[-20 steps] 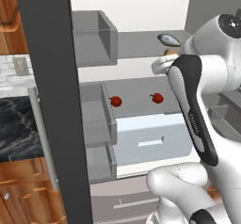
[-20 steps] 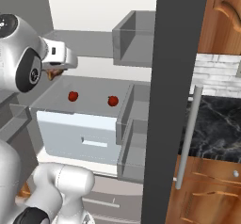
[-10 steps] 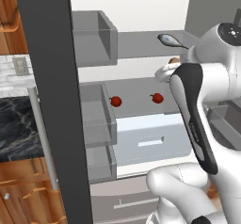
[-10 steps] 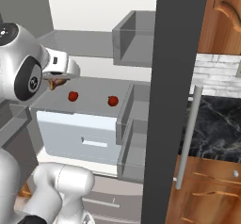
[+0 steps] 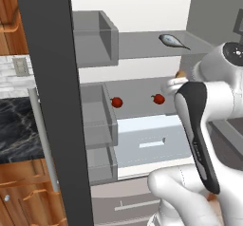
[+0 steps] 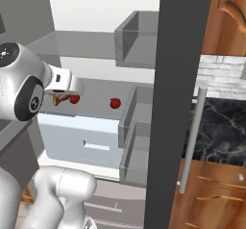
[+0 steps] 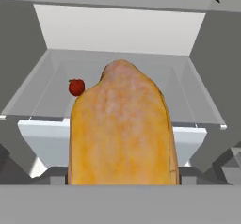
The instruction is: Gather the bell peppers from the fridge and place them on a tray on the dining counter. Then gather the fish and chicken drumstick from the fridge and place them on the other tray.
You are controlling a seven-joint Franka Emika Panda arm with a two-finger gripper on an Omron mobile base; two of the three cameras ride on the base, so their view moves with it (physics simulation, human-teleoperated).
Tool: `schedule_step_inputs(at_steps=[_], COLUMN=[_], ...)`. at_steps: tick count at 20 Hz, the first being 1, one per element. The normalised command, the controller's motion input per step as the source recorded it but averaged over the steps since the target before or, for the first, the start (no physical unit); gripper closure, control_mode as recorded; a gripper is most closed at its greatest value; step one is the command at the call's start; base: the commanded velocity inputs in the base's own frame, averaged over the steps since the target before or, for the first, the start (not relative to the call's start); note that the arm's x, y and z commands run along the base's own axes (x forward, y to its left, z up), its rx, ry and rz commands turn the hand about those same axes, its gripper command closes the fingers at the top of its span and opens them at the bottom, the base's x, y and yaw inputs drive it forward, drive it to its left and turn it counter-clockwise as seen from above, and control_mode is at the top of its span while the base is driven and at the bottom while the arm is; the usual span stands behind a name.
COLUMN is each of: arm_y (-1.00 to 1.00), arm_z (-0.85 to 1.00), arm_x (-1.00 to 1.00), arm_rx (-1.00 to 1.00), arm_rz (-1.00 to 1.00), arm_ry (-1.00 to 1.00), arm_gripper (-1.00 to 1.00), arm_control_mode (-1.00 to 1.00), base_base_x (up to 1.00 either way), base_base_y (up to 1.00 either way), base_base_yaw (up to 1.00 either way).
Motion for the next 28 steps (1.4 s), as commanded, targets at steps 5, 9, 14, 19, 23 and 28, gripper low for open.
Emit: schedule_step_inputs(at_steps=[5,9,14,19,23,28], arm_y=[-0.03,0.0,0.0,0.0,0.0,0.0], arm_z=[-0.09,0.0,0.0,0.0,0.0,0.0], arm_x=[-0.22,-0.31,-0.31,0.0,0.0,0.0], arm_rx=[0.0,0.0,0.0,0.0,0.0,0.0], arm_rz=[0.0,0.0,0.0,0.0,0.0,0.0], arm_ry=[0.0,0.0,0.0,0.0,0.0,0.0], arm_gripper=[1.0,1.0,1.0,1.0,1.0,1.0], arm_control_mode=[-1.0,-1.0,1.0,1.0,1.0,1.0], base_base_x=[0.0,0.0,-0.08,-0.32,-0.43,-0.76], base_base_y=[0.0,0.0,0.0,0.0,0.0,0.0], base_base_yaw=[0.0,0.0,0.0,0.0,0.0,0.0])
